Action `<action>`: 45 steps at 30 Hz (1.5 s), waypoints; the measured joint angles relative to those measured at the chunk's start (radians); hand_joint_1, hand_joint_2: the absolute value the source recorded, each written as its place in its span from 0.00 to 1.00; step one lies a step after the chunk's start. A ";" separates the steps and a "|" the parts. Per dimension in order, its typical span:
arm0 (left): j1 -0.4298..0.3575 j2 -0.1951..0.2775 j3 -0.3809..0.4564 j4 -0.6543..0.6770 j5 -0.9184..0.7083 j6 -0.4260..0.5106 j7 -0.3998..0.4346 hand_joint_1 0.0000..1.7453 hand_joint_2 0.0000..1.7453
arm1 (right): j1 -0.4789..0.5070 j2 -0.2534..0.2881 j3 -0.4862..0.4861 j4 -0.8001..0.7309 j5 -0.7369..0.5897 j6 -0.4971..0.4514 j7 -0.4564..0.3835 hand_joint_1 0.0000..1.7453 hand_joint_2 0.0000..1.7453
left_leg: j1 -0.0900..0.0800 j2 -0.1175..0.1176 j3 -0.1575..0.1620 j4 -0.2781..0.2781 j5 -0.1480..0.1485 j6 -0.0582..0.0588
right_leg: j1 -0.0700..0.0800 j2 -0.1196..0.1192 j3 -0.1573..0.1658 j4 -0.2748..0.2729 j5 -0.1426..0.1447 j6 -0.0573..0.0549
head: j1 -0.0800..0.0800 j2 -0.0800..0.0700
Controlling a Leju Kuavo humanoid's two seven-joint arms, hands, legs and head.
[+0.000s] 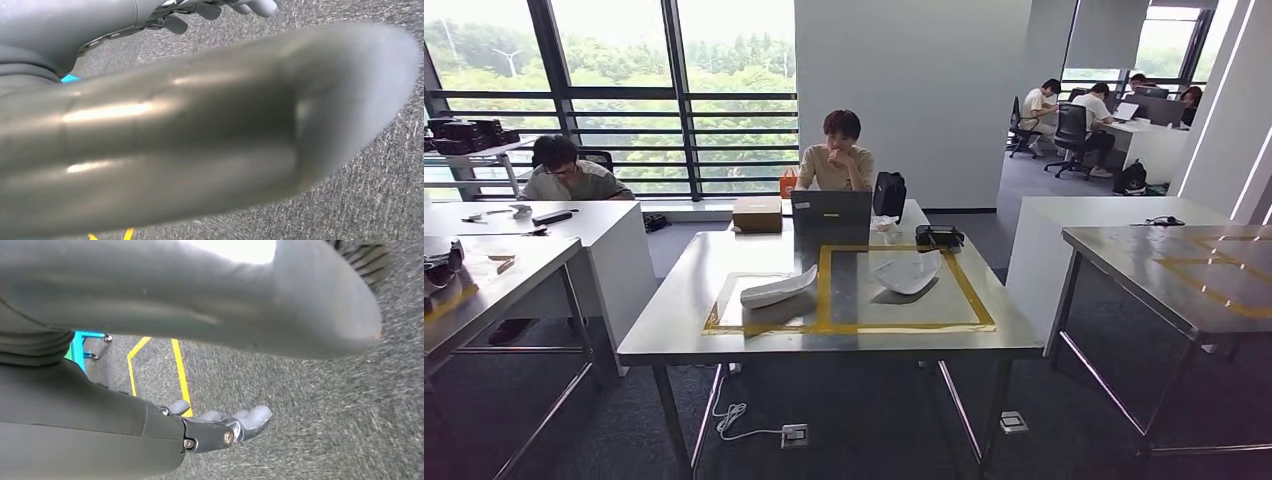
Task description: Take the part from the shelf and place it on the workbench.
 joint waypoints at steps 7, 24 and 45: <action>-0.011 -0.003 -0.015 0.004 -0.016 -0.004 0.044 0.00 0.00 | -0.001 -0.006 -0.002 0.000 -0.007 -0.011 0.031 0.00 0.00 | -0.011 0.004 -0.091 0.029 0.054 0.001 | 0.012 0.003 0.121 -0.011 -0.011 -0.024 | 0.002 0.000; -0.014 -0.008 -0.019 0.011 -0.021 -0.007 0.049 0.00 0.00 | -0.004 -0.006 -0.008 0.000 -0.001 -0.022 0.048 0.00 0.00 | 0.008 -0.005 0.048 0.040 -0.047 -0.062 | 0.004 -0.008 0.027 -0.101 0.111 -0.035 | -0.001 0.000; -0.017 -0.013 -0.020 0.014 -0.031 -0.016 0.048 0.00 0.00 | -0.010 -0.003 -0.009 0.000 0.008 -0.029 0.053 0.00 1.00 | 0.004 0.003 -0.151 0.085 0.032 -0.050 | 0.005 -0.004 0.163 -0.133 0.002 -0.057 | 0.002 0.000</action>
